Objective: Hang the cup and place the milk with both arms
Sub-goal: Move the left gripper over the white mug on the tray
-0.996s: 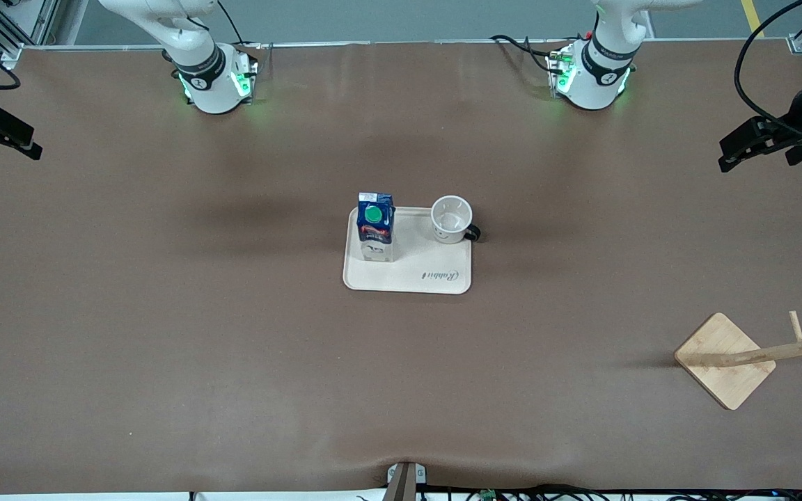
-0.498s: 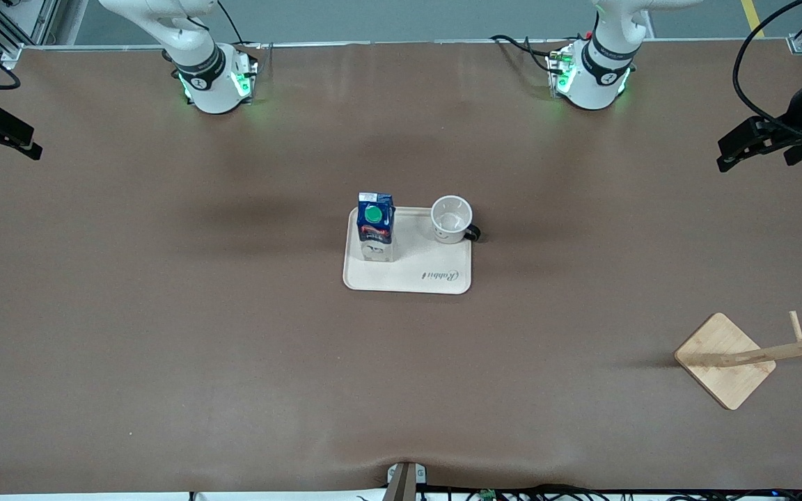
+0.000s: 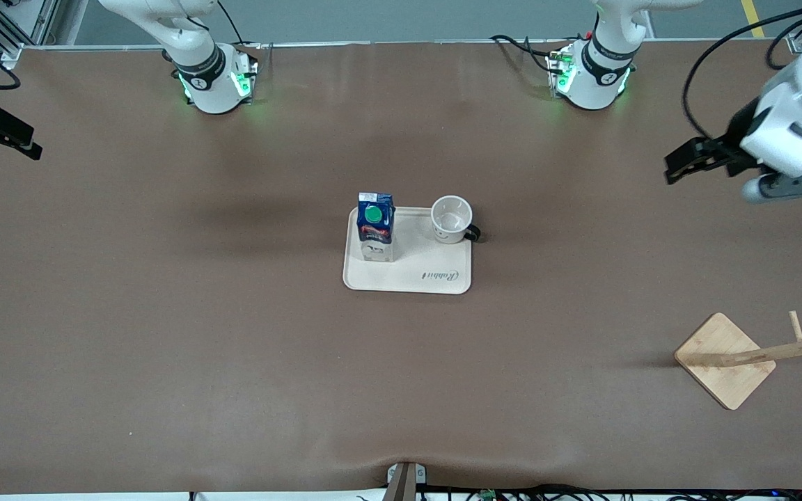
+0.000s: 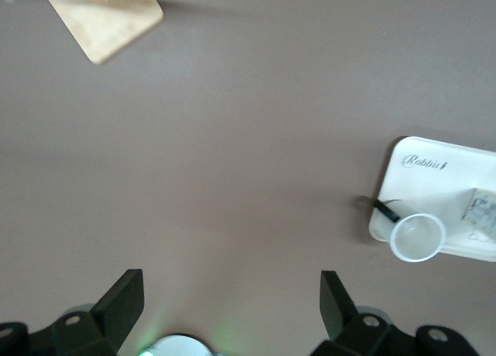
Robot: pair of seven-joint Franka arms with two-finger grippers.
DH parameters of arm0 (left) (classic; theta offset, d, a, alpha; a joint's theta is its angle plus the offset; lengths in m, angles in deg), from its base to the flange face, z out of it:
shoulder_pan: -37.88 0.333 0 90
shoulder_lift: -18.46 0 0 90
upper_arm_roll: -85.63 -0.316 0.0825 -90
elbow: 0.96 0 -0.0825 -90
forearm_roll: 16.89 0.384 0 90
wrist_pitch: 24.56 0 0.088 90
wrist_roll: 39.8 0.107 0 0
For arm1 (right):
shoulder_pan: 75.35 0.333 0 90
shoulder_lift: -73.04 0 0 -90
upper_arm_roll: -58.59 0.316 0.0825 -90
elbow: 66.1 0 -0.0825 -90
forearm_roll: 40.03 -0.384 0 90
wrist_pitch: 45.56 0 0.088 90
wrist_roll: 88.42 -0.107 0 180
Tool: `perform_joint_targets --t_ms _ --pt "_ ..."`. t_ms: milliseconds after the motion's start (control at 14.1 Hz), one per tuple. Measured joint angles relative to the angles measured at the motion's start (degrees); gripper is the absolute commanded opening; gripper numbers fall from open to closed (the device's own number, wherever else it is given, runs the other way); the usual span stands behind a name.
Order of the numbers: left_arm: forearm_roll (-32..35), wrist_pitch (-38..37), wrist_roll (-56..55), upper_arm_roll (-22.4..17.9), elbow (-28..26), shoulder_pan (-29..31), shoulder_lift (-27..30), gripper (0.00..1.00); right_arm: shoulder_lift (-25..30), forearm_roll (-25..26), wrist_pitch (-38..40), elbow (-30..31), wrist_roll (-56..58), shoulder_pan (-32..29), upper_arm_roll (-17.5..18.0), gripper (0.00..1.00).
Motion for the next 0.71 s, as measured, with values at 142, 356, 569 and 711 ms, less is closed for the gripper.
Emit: perform_joint_targets --t_ms 142,356,569,711 --pt "-0.15 0.82 -7.66 3.75 -0.03 -0.23 -1.67 1.0 0.0 0.0 0.0 0.0 0.0 0.0 -0.01 1.0" --pt "-0.2 3.65 -18.35 8.96 -1.94 -0.54 -3.34 1.0 0.0 0.0 0.0 0.0 0.0 0.0 -0.01 1.0" --pt "-0.2 10.79 -28.58 14.15 -8.07 -0.63 -3.97 1.0 0.0 0.0 0.0 0.0 0.0 0.0 -0.03 1.0" --pt "-0.2 15.38 -34.23 16.96 -12.38 -0.65 -4.12 1.0 0.0 0.0 0.0 0.0 0.0 0.0 -0.04 1.0"
